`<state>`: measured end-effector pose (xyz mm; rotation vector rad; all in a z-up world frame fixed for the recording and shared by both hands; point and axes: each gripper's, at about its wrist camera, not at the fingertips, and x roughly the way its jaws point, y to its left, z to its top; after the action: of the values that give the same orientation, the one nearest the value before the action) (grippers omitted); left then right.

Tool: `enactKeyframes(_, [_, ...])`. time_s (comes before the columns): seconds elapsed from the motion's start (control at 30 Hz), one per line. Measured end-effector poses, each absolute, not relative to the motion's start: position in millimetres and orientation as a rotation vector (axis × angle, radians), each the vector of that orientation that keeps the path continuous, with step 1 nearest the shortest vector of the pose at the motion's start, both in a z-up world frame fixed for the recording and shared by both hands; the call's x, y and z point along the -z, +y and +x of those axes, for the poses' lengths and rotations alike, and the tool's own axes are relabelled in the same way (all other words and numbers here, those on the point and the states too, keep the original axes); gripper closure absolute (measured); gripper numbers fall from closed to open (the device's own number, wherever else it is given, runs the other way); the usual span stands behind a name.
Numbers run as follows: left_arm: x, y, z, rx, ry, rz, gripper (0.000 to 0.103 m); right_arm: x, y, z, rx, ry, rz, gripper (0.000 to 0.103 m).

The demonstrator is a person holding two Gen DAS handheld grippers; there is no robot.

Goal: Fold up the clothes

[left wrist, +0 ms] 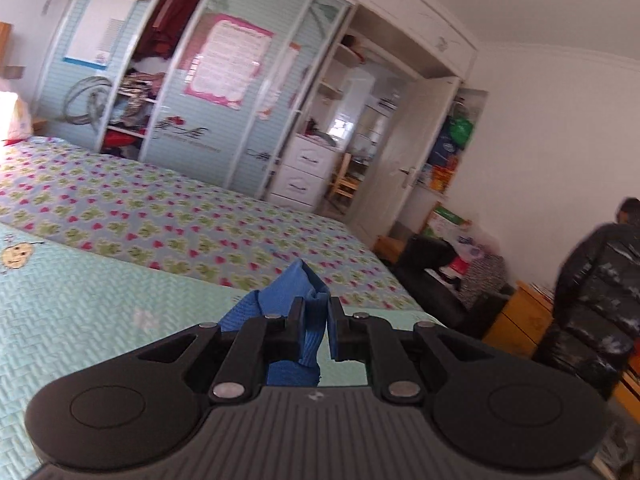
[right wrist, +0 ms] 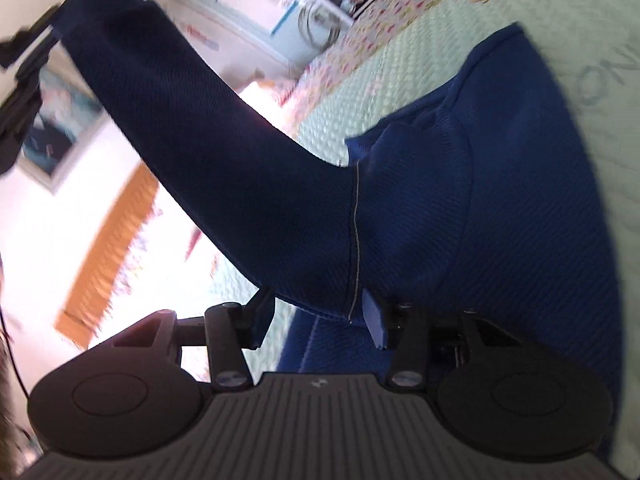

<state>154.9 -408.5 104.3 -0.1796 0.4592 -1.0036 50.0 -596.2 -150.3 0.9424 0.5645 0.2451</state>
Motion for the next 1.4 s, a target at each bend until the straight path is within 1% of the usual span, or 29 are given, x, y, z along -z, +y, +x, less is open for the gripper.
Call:
enactKeyframes(0.07, [-96.3,-422.5,119.6,1.103,0.448,-0.061,0.092,150.6,-611.3,18.9,-0.202,0.499,1.026,0.050])
enactKeyframes(0.1, [-88.5,-428.9,101.5,1.146,0.449,0.009,0.092,152.7,-619.9,0.0,-0.173,0.473,1.063,0.046])
enactKeyframes(0.2, [-44.9,-439.9,52.9,1.252,0.497,0.230,0.092,165.1,-638.0,-57.1,-0.085,0.434,1.152,0.041])
enactKeyframes(0.33, [18.9,-442.0,8.5,1.309,0.548,0.489,0.092,178.2,-635.3,-111.5,-0.040,0.439,1.164,0.041])
enactKeyframes(0.37, [31.8,-438.9,3.3,1.309,0.563,0.529,0.092,177.9,-631.7,-120.4,-0.035,0.446,1.146,0.043])
enactKeyframes(0.5, [63.5,-420.2,-4.5,1.271,0.606,0.622,0.092,171.8,-618.5,-137.5,-0.037,0.476,1.030,0.042])
enactKeyframes(0.57, [68.8,-413.3,-3.5,1.250,0.634,0.599,0.092,170.8,-616.7,-137.0,-0.046,0.485,1.007,0.041])
enactKeyframes(0.63, [69.6,-403.8,-3.7,1.215,0.658,0.535,0.084,171.4,-617.5,-138.2,-0.051,0.481,1.018,0.040])
enactKeyframes(0.7, [67.8,-390.2,-1.6,1.165,0.688,0.415,0.061,170.8,-619.6,-143.3,-0.046,0.476,1.034,0.040])
enactKeyframes(0.73, [67.6,-380.0,1.6,1.141,0.709,0.328,0.059,169.3,-620.2,-146.8,-0.038,0.476,1.038,0.040])
enactKeyframes(0.9, [83.6,-329.9,22.4,0.976,0.867,-0.082,0.055,168.3,-622.9,-161.2,-0.019,0.466,1.054,0.036])
enactKeyframes(1.0, [95.9,-311.5,22.1,0.920,0.929,-0.232,0.054,173.6,-630.2,-168.5,-0.046,0.436,1.122,0.035])
enactKeyframes(1.1, [103.1,-302.8,16.7,0.907,0.957,-0.301,0.052,177.4,-637.9,-174.8,-0.078,0.394,1.192,0.028])
enactKeyframes(1.17, [105.7,-301.7,15.0,0.908,0.973,-0.317,0.051,179.0,-639.6,-175.3,-0.088,0.377,1.218,0.027])
enactKeyframes(1.4, [111.9,-295.9,8.8,0.915,0.981,-0.386,0.048,172.3,-630.3,-158.4,-0.069,0.443,1.157,0.028])
